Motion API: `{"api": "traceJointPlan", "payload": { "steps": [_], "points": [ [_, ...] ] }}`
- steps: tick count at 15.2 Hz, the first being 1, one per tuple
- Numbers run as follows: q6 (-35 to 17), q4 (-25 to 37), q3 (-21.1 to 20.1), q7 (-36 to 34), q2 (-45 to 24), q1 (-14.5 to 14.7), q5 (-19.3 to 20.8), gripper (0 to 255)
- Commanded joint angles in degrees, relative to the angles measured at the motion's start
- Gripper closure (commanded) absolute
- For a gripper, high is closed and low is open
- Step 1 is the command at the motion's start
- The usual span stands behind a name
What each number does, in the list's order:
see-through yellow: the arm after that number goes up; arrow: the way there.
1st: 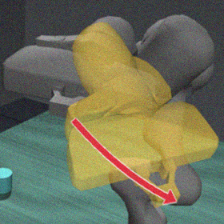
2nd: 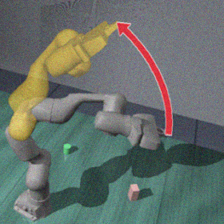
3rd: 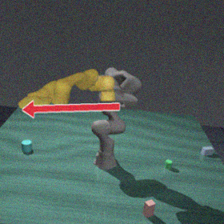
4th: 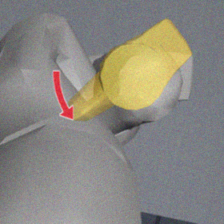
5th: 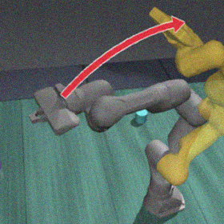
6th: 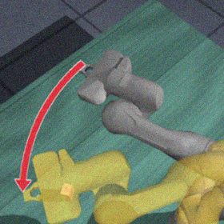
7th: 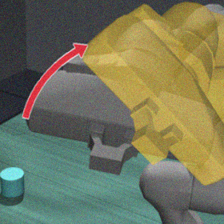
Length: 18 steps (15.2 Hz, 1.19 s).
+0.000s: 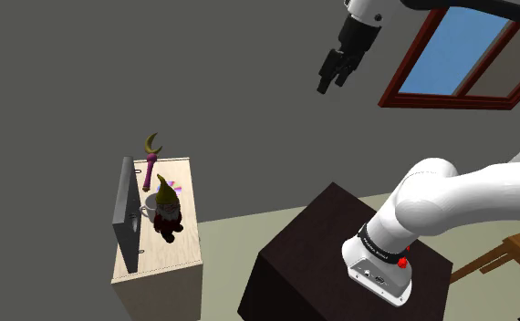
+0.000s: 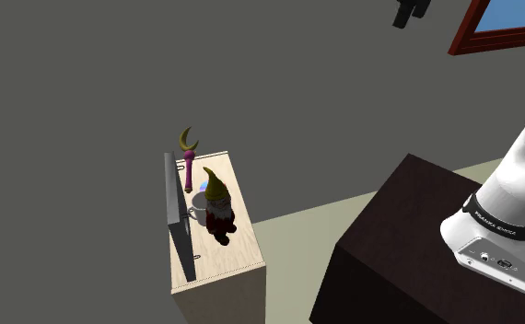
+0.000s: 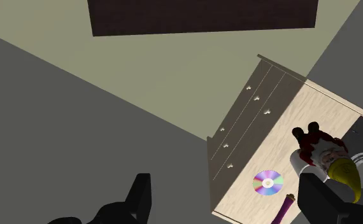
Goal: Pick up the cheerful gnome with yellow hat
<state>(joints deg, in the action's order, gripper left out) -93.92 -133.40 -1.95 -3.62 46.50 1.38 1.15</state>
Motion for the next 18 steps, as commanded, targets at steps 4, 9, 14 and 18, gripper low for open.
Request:
{"api": "traceJointPlan", "payload": {
  "steps": [4,9,14,18],
  "points": [
    [-4.3,-1.4,-2.2,-2.4,-3.5,0.7,-1.3,0],
    [-11.4,-2.3,-5.9,-6.2,-10.5,1.7,-3.1,0],
    [-18.2,-1.4,-9.6,-10.1,-19.0,2.4,-3.9,0],
    [-23.1,0.6,-12.4,-13.5,-26.6,2.8,-3.7,0]
  ]
}}
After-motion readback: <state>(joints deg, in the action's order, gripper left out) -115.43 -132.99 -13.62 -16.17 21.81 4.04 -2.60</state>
